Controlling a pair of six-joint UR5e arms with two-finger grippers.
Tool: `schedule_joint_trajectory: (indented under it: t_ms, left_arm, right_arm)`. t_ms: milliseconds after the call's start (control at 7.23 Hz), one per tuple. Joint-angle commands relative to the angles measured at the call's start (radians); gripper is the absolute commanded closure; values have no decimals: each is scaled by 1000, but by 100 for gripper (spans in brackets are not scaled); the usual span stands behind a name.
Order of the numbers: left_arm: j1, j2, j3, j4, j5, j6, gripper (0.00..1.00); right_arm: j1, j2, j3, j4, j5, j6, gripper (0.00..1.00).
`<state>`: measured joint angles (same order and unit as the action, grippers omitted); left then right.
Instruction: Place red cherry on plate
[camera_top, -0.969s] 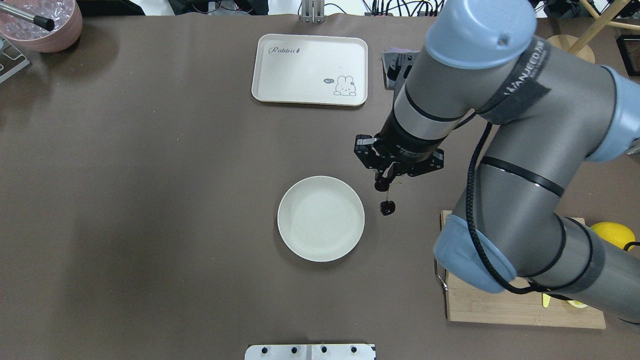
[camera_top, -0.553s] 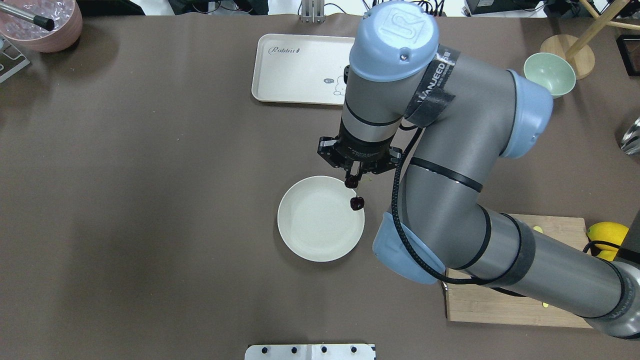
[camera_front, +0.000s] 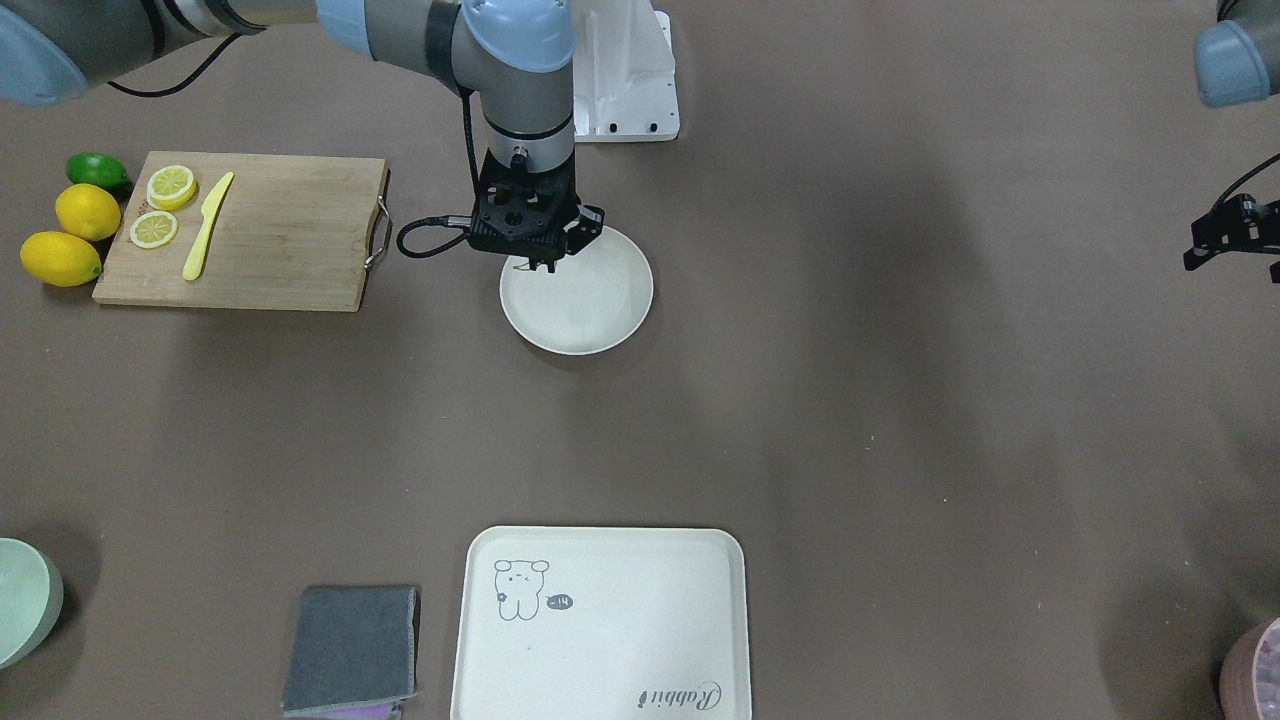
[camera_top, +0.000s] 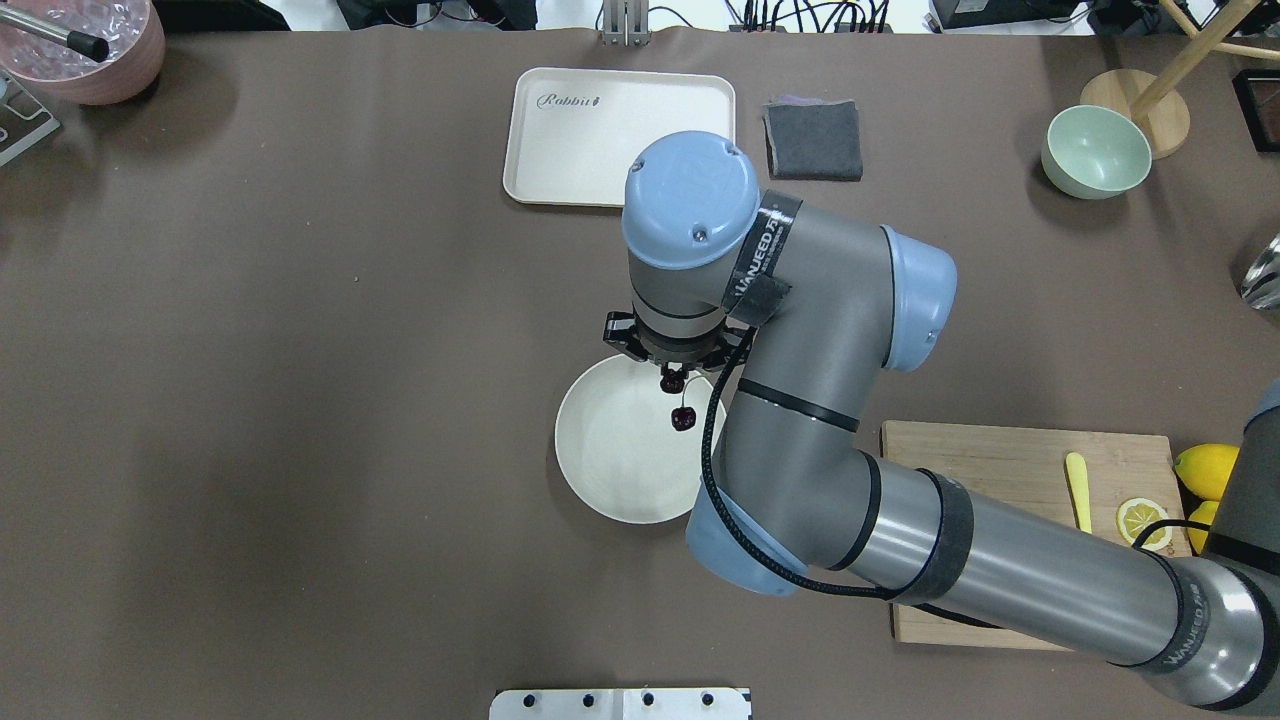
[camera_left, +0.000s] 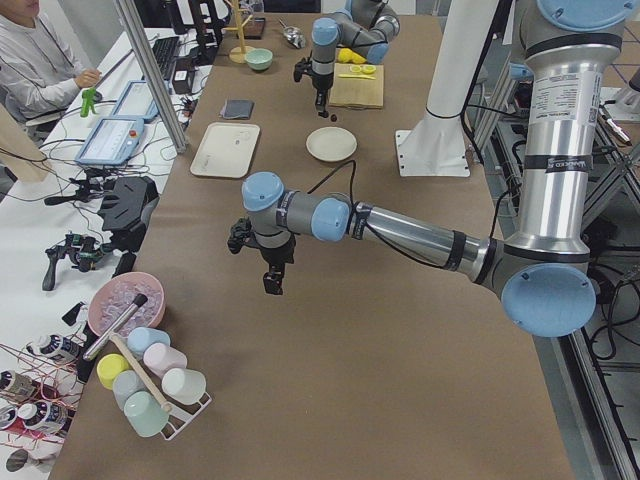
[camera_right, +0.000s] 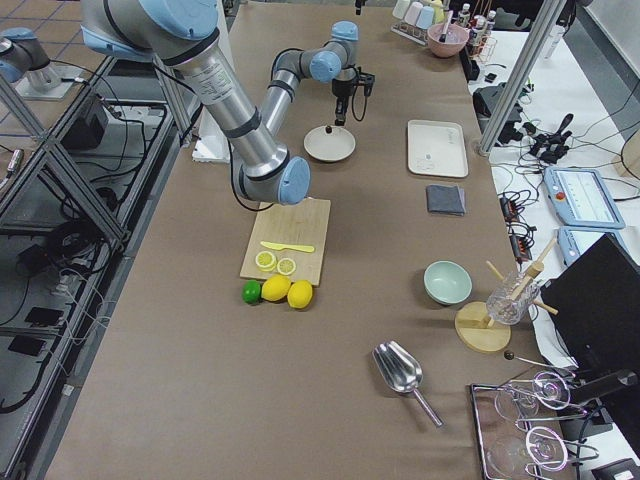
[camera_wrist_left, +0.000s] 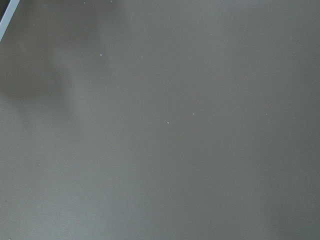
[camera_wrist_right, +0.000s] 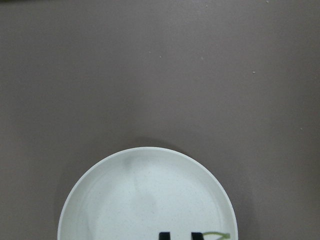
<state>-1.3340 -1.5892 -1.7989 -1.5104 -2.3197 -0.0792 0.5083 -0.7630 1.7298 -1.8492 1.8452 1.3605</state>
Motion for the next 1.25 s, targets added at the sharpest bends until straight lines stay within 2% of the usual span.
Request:
schedule_joint_trajectory:
  t_ms: [0, 415, 553, 692, 830, 1107]
  left_arm:
    - [-1, 0, 24, -40, -4, -5, 1]
    - [-1, 0, 23, -40, -4, -4, 1]
    - [-1, 0, 21, -40, -4, -5, 1]
    - [-1, 0, 18, -40, -4, -5, 1]
    - [-1, 0, 16, -40, -4, -5, 1]
    - [-2, 2, 16, -40, -4, -5, 1]
  right_arm:
    - [-20, -1, 2, 4, -27, 29, 1]
    - [-20, -13, 10, 4, -29, 22, 0]
    - [-7, -27, 40, 2, -29, 13, 0]
    - [21, -118, 153, -5, -20, -21, 0]
    - [82, -221, 237, -21, -14, -122, 0]
    - [285, -310, 254, -51, 85, -416, 0]
